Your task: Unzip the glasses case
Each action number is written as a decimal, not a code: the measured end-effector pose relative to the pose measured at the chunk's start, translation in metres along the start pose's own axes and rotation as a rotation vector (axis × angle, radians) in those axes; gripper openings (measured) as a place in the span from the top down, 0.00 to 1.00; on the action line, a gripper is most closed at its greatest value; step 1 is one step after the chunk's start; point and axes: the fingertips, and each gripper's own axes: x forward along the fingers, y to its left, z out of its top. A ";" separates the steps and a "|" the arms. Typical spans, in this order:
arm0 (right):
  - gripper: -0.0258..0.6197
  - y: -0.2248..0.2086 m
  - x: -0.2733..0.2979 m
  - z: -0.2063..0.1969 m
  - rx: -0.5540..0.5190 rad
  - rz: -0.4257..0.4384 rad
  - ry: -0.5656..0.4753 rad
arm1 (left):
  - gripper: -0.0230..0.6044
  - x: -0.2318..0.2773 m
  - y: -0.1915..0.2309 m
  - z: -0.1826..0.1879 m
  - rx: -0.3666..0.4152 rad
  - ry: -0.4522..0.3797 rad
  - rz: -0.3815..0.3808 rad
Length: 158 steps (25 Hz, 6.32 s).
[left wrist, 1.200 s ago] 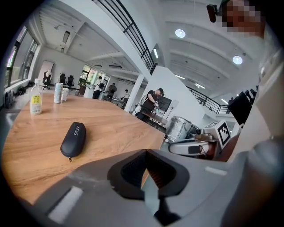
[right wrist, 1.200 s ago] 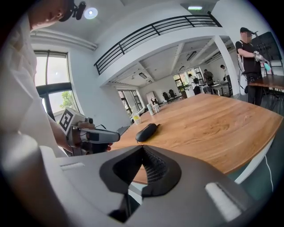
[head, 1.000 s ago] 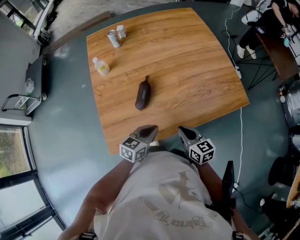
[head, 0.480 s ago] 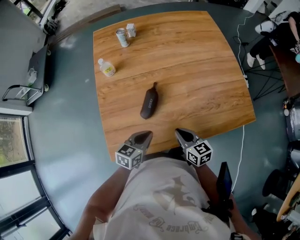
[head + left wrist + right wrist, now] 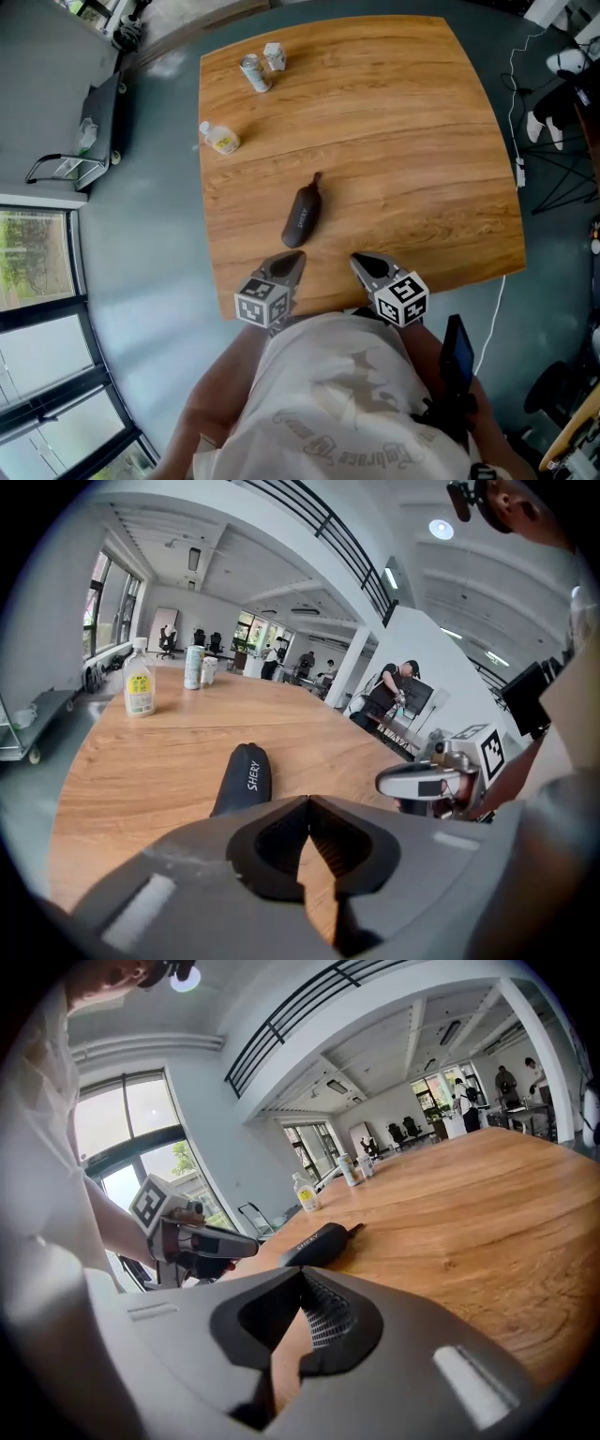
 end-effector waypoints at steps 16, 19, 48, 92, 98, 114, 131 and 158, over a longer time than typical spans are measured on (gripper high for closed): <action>0.95 -0.047 -0.016 0.004 0.047 -0.005 -0.003 | 0.64 0.051 0.072 0.029 -0.007 0.237 0.150; 0.95 -0.051 -0.022 0.000 0.062 -0.022 -0.003 | 0.53 0.063 0.084 0.027 -0.045 0.306 0.154; 0.95 -0.079 -0.047 -0.021 0.156 -0.107 0.018 | 0.45 0.095 0.076 -0.012 -0.395 0.417 0.051; 0.85 0.037 0.001 0.000 -0.038 0.423 0.030 | 0.44 0.063 -0.032 0.075 -1.066 -0.184 -0.331; 0.87 0.037 0.002 0.000 -0.034 0.397 0.042 | 0.44 0.061 -0.026 0.075 -1.032 -0.200 -0.293; 0.95 0.051 -0.004 -0.004 0.278 0.542 0.021 | 0.46 0.048 -0.044 0.079 -0.834 -0.197 -0.350; 0.95 0.048 -0.011 0.006 0.611 0.654 -0.061 | 0.47 0.050 -0.049 0.073 -0.583 -0.083 -0.290; 0.95 0.041 -0.015 0.004 0.722 0.703 -0.087 | 0.48 0.033 -0.072 0.028 0.052 0.253 -0.271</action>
